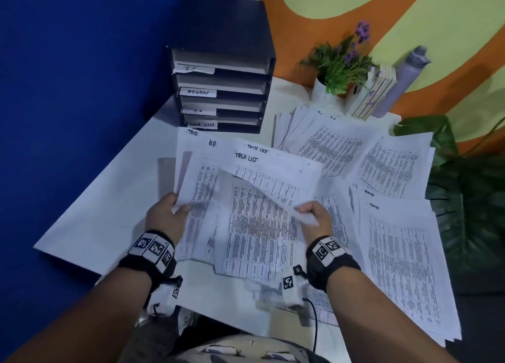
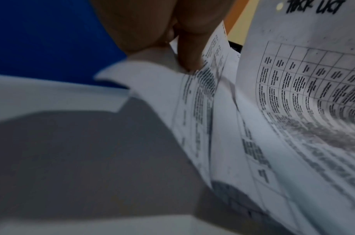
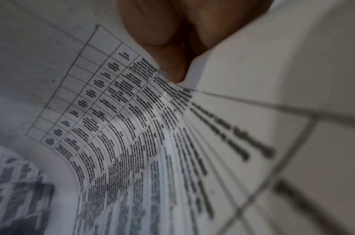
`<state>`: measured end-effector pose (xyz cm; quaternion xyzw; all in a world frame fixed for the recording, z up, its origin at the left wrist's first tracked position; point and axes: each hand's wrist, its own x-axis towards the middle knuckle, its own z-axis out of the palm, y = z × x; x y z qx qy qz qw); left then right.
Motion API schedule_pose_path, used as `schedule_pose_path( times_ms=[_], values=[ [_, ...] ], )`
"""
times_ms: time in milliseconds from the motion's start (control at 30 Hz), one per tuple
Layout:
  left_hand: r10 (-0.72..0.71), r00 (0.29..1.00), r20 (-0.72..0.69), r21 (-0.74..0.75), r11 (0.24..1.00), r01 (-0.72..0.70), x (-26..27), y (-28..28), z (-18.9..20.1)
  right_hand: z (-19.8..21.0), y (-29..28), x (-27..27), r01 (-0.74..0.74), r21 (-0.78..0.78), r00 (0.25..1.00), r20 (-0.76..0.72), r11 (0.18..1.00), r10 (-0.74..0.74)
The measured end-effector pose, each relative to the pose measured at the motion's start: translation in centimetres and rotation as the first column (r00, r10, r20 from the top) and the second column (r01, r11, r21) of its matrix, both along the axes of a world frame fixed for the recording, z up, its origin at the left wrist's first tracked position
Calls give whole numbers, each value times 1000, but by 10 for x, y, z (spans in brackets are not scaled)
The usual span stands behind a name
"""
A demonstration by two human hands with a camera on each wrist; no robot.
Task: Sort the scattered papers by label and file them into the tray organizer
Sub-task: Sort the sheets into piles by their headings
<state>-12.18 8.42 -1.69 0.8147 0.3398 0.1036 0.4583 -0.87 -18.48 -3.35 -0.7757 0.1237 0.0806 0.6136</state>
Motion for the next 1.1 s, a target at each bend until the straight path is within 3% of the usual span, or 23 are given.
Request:
schedule_pose_path(
  times_ms=[100,300,400,433,500,567,667,733,767,900,1000,1100],
  values=[
    [31,999,40,108,994,-35,8,-3,5,7,-23,4,34,-318,997,75,948,-11],
    [106,974,200,215,965,-149,27,-12,48,20,-60,19,22,-436,996,85,900,17],
    [155,955,254,121,974,-191,34,-20,70,32,-54,22,69,-718,986,153,693,61],
    [171,949,265,81,977,-199,37,-22,74,35,-50,23,49,-710,975,187,703,121],
    [203,947,249,-5,978,-208,41,-25,77,41,-40,23,-132,-490,951,181,862,249],
    [175,953,248,-57,985,-166,45,-35,76,49,-27,18,-307,-116,940,116,945,320],
    [39,973,228,-112,994,-13,48,-54,70,58,-12,16,-266,329,960,9,906,279],
    [-35,984,175,-132,990,58,49,-63,59,58,-10,15,-185,459,974,-34,869,225],
    [-67,989,134,-143,986,86,49,-66,52,59,-12,14,-161,445,977,-51,881,205],
    [-98,995,-34,-181,979,90,48,-71,24,40,-27,11,-132,41,991,-20,990,133],
    [-22,994,-109,-40,999,18,50,-66,19,19,-47,11,-72,-213,997,-8,974,72],
    [84,992,-98,45,996,-80,55,-59,25,2,-64,6,-114,-345,993,-76,932,93]
  ],
)
